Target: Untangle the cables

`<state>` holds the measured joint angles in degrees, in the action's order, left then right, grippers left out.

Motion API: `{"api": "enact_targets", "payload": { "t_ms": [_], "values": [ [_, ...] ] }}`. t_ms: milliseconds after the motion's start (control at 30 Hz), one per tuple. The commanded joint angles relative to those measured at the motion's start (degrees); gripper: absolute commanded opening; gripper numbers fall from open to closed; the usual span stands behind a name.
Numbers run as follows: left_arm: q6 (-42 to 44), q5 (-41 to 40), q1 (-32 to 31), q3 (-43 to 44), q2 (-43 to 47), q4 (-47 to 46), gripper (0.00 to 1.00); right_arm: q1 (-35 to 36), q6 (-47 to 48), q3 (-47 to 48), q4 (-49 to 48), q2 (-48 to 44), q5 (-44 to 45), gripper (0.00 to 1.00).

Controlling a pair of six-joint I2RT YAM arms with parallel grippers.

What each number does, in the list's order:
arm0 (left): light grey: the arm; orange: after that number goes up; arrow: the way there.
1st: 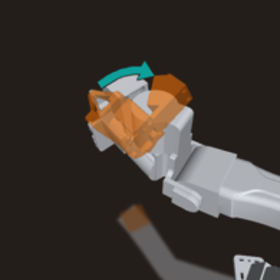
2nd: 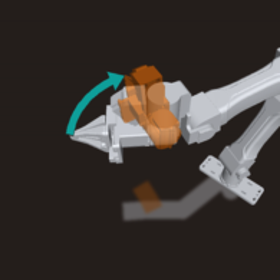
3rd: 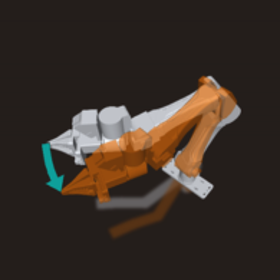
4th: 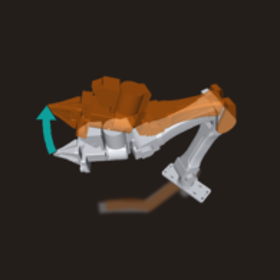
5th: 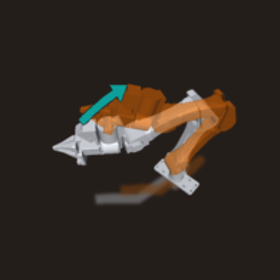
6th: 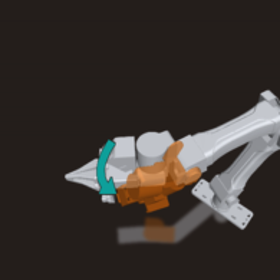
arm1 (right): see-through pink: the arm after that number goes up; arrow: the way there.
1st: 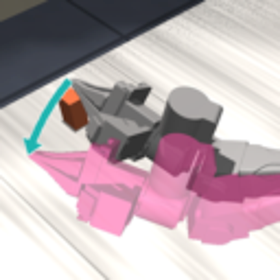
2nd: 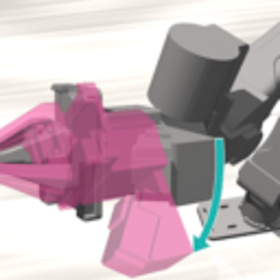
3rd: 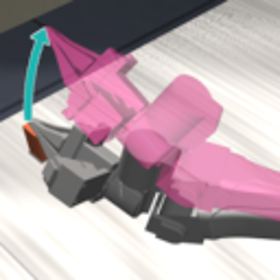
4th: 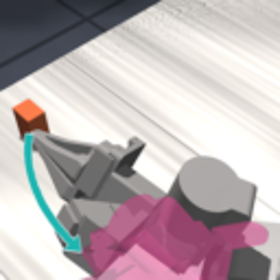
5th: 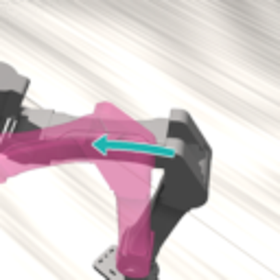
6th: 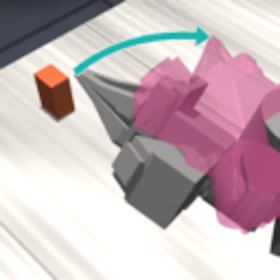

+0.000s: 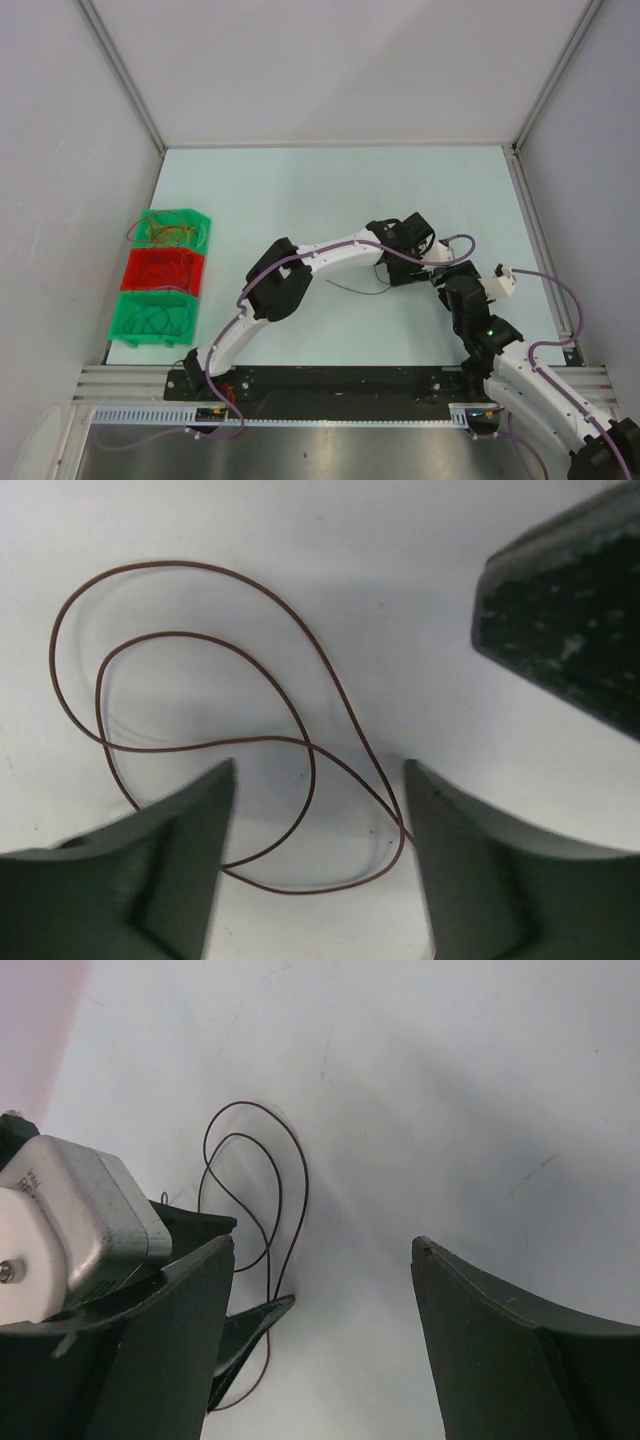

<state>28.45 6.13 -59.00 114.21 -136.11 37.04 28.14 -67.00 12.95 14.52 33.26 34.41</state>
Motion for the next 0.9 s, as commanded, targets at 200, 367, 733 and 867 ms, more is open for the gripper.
{"api": "enact_targets", "payload": {
  "t_ms": [200, 367, 733, 867],
  "values": [
    [-0.85, -1.21, -0.24, 0.84, -1.7, 2.95, 0.0, -0.28, 1.0, 0.94, -3.27, -0.03, 0.48, 0.76],
    [-4.0, 2.47, 1.61, -3.64, 3.3, 2.44, 0.0, -0.37, 1.17, 0.85, -3.54, -0.12, 0.3, 0.76],
    [-18.94, 10.83, 11.19, -13.83, 20.0, -1.43, 0.0, -0.37, 1.96, 0.76, -4.33, -0.03, -0.4, 0.76],
    [-25.09, 9.34, 13.03, -16.21, 26.5, -1.44, 0.0, -0.46, 2.58, 0.67, -4.94, 0.14, -0.75, 0.76]
  ]
}}
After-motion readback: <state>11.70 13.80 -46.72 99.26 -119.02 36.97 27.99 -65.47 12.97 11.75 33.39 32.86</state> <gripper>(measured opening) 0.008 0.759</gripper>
